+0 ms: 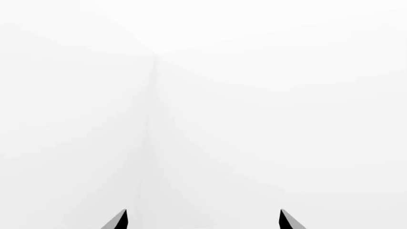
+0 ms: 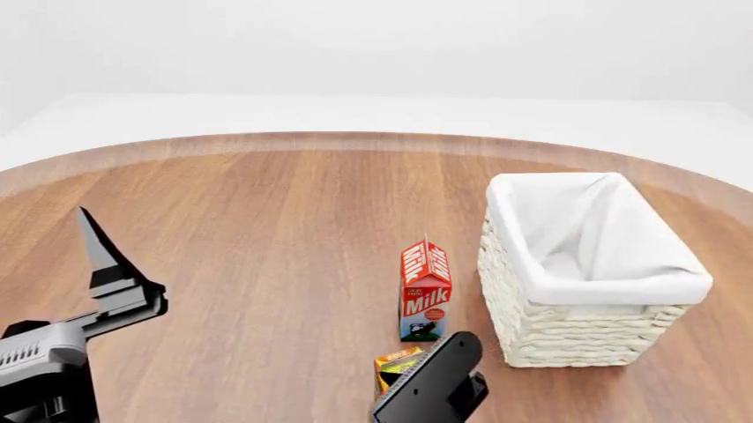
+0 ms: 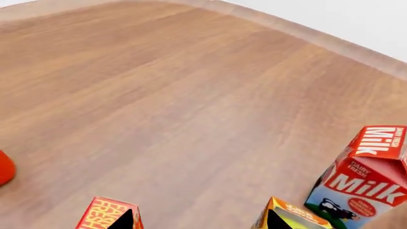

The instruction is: Pick up the cream cheese box and the butter, and put them in the basket.

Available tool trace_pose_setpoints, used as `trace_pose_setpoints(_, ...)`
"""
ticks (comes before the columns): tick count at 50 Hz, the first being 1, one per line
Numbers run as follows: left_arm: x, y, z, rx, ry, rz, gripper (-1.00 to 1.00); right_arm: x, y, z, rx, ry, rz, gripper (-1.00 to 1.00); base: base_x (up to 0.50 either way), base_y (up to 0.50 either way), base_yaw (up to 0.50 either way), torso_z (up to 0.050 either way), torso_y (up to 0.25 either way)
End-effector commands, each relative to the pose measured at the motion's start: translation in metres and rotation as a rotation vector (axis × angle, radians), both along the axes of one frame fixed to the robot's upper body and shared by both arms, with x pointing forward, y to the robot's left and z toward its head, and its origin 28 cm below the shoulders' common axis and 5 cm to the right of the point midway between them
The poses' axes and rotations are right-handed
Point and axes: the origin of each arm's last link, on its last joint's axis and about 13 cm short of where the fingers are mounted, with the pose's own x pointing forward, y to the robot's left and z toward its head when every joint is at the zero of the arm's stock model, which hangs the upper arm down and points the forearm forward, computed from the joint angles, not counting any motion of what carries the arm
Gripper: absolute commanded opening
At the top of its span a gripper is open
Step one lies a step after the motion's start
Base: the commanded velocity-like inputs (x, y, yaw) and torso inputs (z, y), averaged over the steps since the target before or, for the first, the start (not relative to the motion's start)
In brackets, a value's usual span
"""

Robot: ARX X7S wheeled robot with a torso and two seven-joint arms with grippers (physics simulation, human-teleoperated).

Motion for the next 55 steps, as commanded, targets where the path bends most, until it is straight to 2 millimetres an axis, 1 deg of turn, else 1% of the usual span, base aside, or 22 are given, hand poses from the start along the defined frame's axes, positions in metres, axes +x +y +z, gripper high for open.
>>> trace_pose_setpoints(1,0.0,0.002,0.0,0.015,-0.015,0.008,1.0,0.002,0.021,-0.007,0.03,0.003,0.019,1.0,0.0,0.0,0.0,0.0,0.0)
trace_pose_setpoints(5,-0.001,0.002,0.001,0.015,-0.018,0.007,1.0,-0.001,0.029,-0.011,0.035,0.005,0.015,1.0,0.0,0.0,0.0,0.0,0.0)
trace_pose_setpoints(8,-0.001,0.001,0.002,0.016,-0.02,0.006,1.0,-0.007,0.037,-0.016,0.044,0.021,0.025,1.0,0.0,0.0,0.0,0.0,0.0)
trace_pose_setpoints(11,-0.001,0.002,0.002,0.014,-0.021,0.007,1.0,-0.009,0.04,-0.017,0.043,0.023,0.036,1.0,0.0,0.0,0.0,0.0,0.0)
trace_pose_setpoints(17,-0.002,0.003,0.001,0.012,-0.022,0.01,1.0,-0.011,0.045,-0.015,0.056,0.019,0.031,1.0,0.0,0.0,0.0,0.0,0.0)
trace_pose_setpoints(22,-0.002,0.004,0.001,0.009,-0.022,0.011,1.0,-0.011,0.052,-0.009,0.085,0.005,0.018,1.0,0.0,0.0,0.0,0.0,0.0)
trace_pose_setpoints(26,-0.002,0.004,0.002,0.008,-0.023,0.011,1.0,-0.012,0.058,-0.011,0.09,0.002,-0.006,1.0,0.0,0.0,0.0,0.0,0.0)
trace_pose_setpoints(33,-0.002,0.006,0.003,0.006,-0.023,0.014,1.0,-0.009,0.065,-0.006,0.123,-0.005,-0.051,1.0,0.0,0.0,0.0,0.0,0.0)
trace_pose_setpoints(39,-0.002,0.008,0.005,0.004,-0.025,0.012,1.0,-0.011,0.071,-0.007,0.141,0.003,-0.084,1.0,0.0,0.0,0.0,0.0,0.0)
trace_pose_setpoints(46,-0.001,0.008,0.006,0.003,-0.026,0.008,1.0,-0.019,0.08,-0.009,0.144,-0.016,-0.092,1.0,0.0,0.0,0.0,0.0,0.0)
trace_pose_setpoints(51,-0.002,0.009,0.006,0.001,-0.028,0.01,1.0,-0.018,0.082,-0.011,0.129,-0.034,-0.14,1.0,0.0,0.0,0.0,0.0,0.0)
trace_pose_setpoints(55,-0.002,0.01,0.006,-0.003,-0.029,0.011,1.0,-0.022,0.084,-0.015,0.127,-0.004,-0.139,1.0,0.0,0.0,0.0,0.0,0.0)
